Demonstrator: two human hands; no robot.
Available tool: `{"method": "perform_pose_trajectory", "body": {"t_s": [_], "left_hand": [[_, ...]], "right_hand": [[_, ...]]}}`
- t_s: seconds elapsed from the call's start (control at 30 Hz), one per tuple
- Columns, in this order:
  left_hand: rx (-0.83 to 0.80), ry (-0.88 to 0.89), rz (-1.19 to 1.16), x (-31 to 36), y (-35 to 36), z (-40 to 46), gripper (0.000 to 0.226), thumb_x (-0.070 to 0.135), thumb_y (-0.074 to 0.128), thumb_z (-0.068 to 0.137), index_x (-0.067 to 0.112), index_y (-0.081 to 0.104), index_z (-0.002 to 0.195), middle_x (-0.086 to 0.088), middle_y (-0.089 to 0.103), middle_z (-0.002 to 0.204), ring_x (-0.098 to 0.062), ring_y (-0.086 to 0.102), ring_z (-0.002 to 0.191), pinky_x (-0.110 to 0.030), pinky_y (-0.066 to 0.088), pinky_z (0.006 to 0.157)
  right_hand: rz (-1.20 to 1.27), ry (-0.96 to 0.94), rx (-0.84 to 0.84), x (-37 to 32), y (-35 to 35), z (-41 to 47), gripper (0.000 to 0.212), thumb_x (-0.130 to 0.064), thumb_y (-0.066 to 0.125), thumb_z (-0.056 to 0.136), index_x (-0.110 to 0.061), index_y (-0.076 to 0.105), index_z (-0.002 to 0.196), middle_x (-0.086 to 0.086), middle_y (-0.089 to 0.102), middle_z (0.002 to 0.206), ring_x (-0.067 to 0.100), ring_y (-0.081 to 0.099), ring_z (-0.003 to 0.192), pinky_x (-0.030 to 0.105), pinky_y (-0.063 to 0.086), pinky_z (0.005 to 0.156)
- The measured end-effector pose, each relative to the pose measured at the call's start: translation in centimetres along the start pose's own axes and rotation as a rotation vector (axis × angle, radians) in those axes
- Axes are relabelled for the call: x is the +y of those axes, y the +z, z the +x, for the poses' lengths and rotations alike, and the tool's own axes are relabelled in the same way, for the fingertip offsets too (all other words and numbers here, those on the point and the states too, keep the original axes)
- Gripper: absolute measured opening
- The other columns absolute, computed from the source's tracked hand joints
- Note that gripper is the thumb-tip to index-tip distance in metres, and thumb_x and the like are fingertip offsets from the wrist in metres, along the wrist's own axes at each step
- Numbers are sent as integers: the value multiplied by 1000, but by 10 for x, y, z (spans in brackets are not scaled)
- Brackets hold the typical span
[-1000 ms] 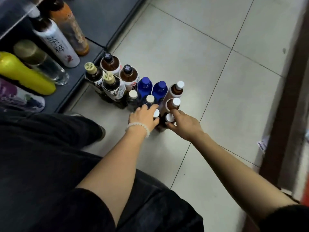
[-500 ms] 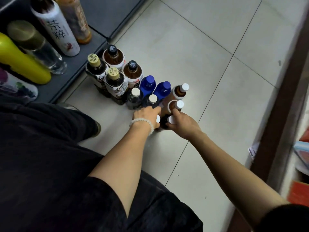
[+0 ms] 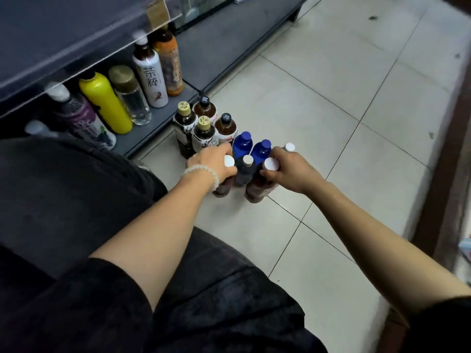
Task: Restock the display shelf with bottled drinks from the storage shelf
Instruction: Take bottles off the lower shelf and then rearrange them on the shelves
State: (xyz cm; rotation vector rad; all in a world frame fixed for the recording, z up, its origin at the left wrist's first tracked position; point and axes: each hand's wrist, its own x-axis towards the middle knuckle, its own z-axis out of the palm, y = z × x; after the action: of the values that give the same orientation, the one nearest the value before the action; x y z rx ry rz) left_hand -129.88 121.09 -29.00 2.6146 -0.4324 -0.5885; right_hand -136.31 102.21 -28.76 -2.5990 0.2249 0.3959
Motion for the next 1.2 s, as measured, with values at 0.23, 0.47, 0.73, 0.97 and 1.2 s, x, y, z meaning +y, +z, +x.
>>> {"method": "perform_pose_trajectory", "body": {"t_s": [0.23, 0.47, 0.73, 0.97, 1.2], "left_hand": [[281, 20, -194, -29, -107, -43, 17, 33, 65, 81, 24, 55, 92, -7, 62, 109, -29, 55, 102, -31, 41, 79], [500, 48, -157, -63, -227, -99, 11, 30, 62, 83, 24, 55, 89, 2, 60, 100, -21, 53, 94, -26, 36, 75], [723, -56, -99, -117, -325, -159, 7, 25, 60, 84, 24, 56, 90, 2, 58, 95, -18, 51, 91, -25, 36, 76], [755, -175, -55, -155, -380, -194, 9, 33, 59, 78, 31, 59, 87, 0, 64, 101, -24, 58, 97, -35, 47, 86], [767, -213, -51, -189, -417, -208, 6, 32, 62, 78, 32, 58, 83, -1, 65, 98, -21, 58, 94, -33, 46, 80]], "right_hand": [[-12, -275, 185, -86, -56, 7, 34, -39, 61, 86, -9, 51, 100, 10, 59, 93, 26, 52, 86, 38, 43, 71], [28, -491, 315, -196, -96, 18, 38, -43, 60, 86, -9, 53, 100, 7, 58, 92, 25, 53, 85, 35, 42, 69], [39, -693, 339, -320, -113, 46, 38, -46, 58, 86, -9, 56, 96, 9, 59, 88, 32, 57, 91, 37, 43, 71], [86, -830, 254, -419, -127, 71, 32, -46, 57, 86, -15, 55, 91, 5, 58, 87, 25, 55, 85, 35, 44, 71], [94, -926, 233, -502, -119, 105, 35, -48, 57, 85, -14, 56, 92, 3, 59, 86, 24, 56, 85, 37, 46, 73]]}}
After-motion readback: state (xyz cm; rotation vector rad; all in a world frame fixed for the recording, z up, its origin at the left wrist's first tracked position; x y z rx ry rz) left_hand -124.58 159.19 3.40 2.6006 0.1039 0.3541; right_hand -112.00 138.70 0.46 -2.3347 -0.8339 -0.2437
